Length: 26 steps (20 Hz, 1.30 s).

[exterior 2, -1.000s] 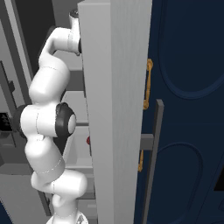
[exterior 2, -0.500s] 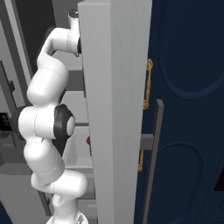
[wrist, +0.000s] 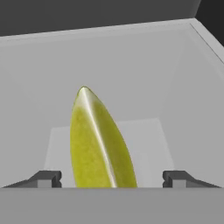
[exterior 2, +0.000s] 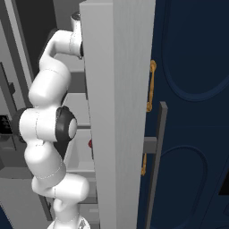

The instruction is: Grab a lemon wedge from the fridge and one ice cube from the ice bowl, and put them in the glass of lemonade.

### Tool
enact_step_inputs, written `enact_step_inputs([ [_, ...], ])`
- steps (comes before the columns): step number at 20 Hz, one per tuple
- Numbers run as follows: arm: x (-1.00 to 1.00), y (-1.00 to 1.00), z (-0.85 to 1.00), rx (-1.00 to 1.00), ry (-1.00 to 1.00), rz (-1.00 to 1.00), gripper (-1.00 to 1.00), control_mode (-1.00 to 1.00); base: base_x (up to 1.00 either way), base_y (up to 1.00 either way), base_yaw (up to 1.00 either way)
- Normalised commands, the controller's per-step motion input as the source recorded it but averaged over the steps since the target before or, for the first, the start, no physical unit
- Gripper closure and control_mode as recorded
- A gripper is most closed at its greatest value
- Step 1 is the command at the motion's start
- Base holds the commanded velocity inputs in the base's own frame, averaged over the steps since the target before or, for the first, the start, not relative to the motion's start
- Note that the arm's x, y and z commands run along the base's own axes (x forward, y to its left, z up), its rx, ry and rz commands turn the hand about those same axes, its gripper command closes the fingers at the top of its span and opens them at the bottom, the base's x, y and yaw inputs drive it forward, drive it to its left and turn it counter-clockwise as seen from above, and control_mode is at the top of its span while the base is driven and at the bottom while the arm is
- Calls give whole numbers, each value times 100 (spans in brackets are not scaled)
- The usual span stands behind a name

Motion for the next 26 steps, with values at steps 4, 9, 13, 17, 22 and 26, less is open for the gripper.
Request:
enact_step_inputs([
  [4, 0, 0, -2, 0, 0, 0, 100, -100, 0, 0, 0],
  [9, -3, 0, 0, 0, 0, 0, 100, -100, 0, 0, 0],
  [13, -64, 12, -7, 0, 0, 0, 100, -100, 0, 0, 0],
  [17, -87, 24, -6, 0, 0, 0, 100, -100, 0, 0, 0],
  [22, -97, 5, -2, 2, -2, -3, 100, -100, 0, 0, 0],
  [26, -100, 0, 0, 4, -1, -9, 100, -100, 0, 0, 0],
])
